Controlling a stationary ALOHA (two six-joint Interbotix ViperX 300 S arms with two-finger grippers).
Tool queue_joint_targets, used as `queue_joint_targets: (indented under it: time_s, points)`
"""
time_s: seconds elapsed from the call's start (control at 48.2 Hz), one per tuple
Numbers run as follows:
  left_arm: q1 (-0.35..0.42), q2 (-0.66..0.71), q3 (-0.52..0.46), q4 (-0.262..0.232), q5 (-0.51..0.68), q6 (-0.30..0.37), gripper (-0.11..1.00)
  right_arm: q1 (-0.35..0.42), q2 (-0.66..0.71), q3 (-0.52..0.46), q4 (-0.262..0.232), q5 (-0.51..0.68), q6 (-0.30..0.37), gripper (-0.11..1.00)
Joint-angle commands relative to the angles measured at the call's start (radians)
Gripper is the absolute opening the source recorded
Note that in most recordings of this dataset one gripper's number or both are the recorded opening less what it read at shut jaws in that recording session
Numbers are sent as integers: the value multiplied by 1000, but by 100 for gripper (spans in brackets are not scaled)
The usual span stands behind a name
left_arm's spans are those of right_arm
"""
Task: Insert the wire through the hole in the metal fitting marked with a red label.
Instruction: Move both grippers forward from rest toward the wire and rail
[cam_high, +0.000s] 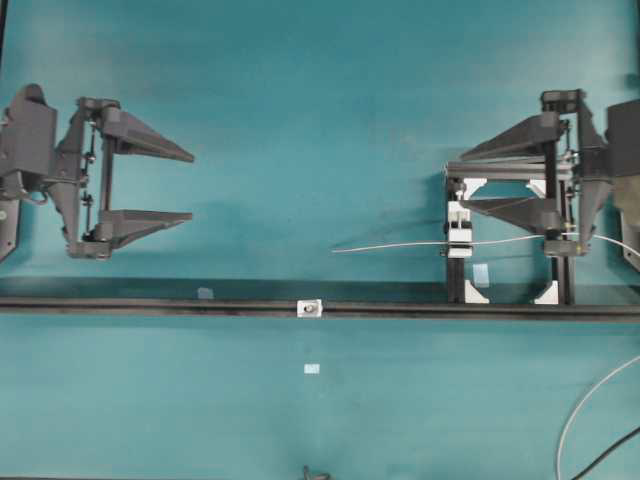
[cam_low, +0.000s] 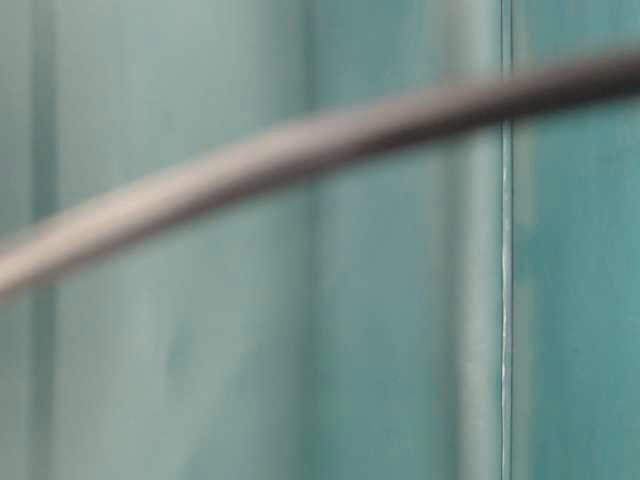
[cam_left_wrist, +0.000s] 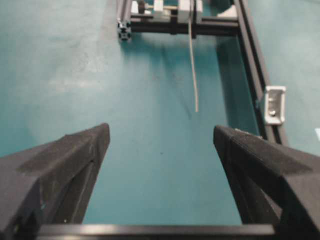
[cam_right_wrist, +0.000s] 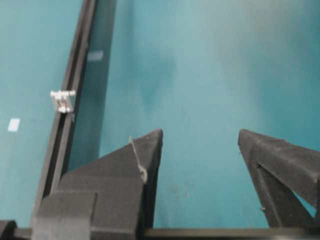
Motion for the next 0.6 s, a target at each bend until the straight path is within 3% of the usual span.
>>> queue_joint_targets:
  time_s: [0.0,0.581]
  points:
    - [-5,34,-18,0,-46,9,65,0,34,-32,2,-5,6,68]
    - [-14,241,-52,0,-169,14,64,25,235,-101,0,-6,11,68]
